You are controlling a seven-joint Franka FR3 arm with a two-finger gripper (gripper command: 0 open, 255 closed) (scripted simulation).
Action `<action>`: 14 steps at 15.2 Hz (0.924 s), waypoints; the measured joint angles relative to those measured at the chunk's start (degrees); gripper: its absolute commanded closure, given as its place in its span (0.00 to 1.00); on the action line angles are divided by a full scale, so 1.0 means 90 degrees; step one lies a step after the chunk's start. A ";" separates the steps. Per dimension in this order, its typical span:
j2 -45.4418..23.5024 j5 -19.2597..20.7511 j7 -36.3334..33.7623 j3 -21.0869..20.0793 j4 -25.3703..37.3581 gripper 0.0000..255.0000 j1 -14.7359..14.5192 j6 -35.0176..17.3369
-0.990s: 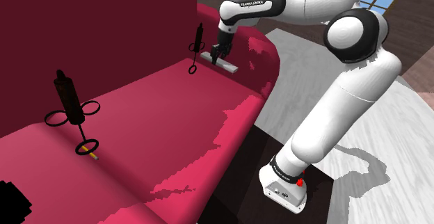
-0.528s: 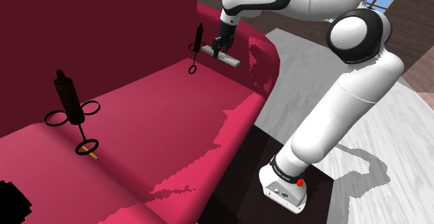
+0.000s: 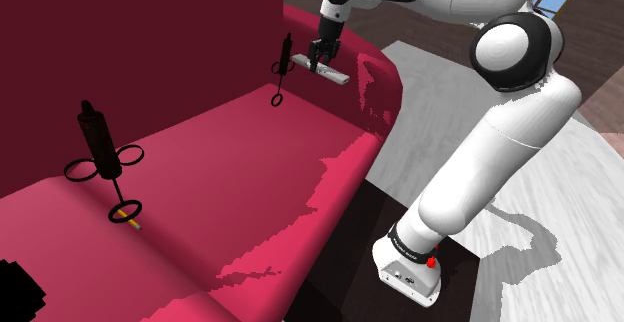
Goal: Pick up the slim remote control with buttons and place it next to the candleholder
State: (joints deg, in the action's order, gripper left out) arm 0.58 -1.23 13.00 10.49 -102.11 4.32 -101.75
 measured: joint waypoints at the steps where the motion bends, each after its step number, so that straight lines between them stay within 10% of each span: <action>1: 0.0002 0.0001 0.0005 0.0003 0.0094 1.00 0.0003 0.0095; 14: -0.0168 -0.0028 0.0001 0.0013 0.1419 1.00 0.0013 0.1253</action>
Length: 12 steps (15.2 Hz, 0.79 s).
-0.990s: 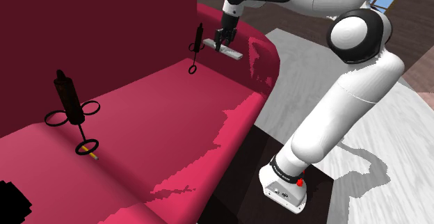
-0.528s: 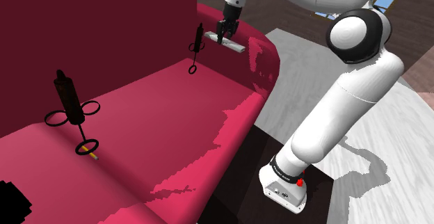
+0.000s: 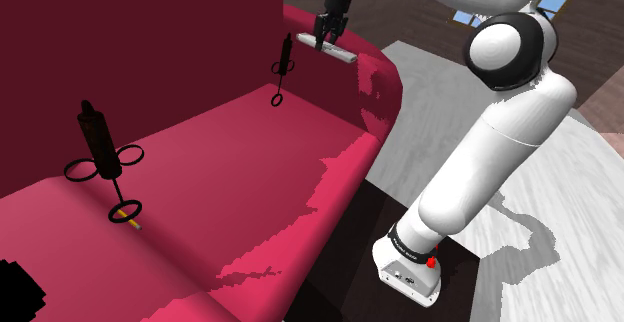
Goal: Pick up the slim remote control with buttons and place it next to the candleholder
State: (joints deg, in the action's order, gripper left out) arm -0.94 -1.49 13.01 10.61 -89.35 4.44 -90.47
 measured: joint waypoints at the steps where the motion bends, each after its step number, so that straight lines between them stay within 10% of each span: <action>1: -0.0031 -0.0005 0.0003 0.0003 0.0111 1.00 0.0003 0.0080; 12: -0.0445 -0.0088 0.0009 0.0025 0.1636 1.00 0.0037 0.1200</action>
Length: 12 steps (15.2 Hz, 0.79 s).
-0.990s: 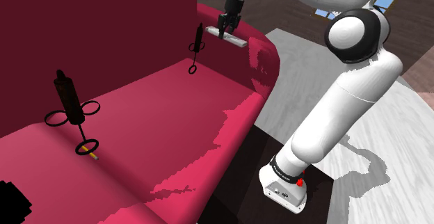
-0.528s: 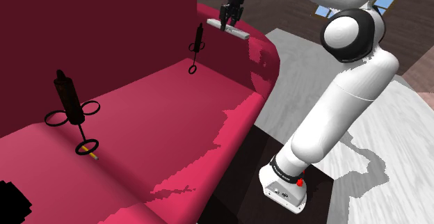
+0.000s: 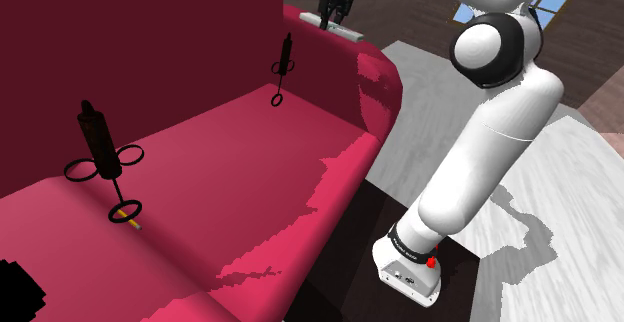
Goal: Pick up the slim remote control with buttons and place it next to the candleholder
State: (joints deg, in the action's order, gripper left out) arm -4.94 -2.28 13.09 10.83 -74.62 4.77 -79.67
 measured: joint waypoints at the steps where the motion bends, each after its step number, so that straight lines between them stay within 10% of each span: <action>1: -0.0047 -0.0011 0.0019 0.0010 0.0150 1.00 0.0015 0.0106; 12: 0.0824 0.0134 -0.1379 -0.0680 -0.0811 1.00 -0.0739 -0.0027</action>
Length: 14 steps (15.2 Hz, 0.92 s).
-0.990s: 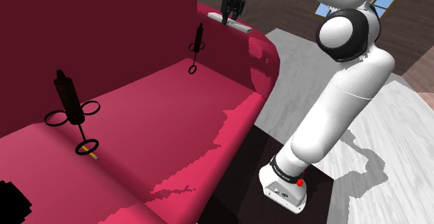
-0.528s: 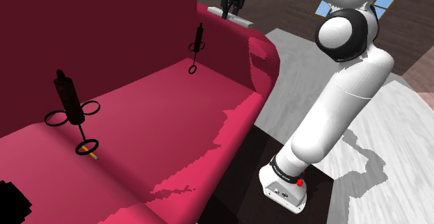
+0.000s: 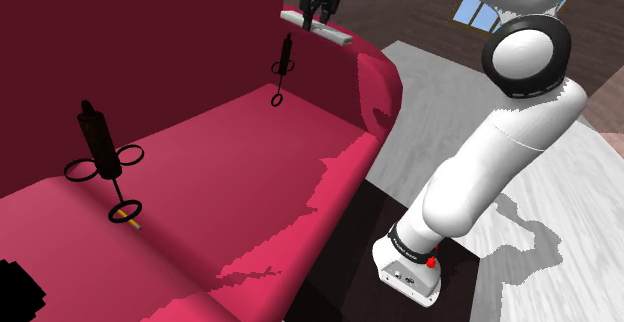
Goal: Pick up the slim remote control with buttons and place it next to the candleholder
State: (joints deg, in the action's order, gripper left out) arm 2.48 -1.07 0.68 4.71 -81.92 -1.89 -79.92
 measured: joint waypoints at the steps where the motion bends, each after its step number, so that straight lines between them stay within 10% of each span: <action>1: 0.0064 0.0003 -0.0153 -0.0082 -0.0114 1.00 -0.0073 -0.0051; 14: 0.0212 -0.0048 -0.2225 -0.1213 -0.0254 1.00 -0.1006 -0.0088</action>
State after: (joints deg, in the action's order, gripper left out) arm 4.39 -1.50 -19.34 -6.21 -84.21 -10.94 -80.71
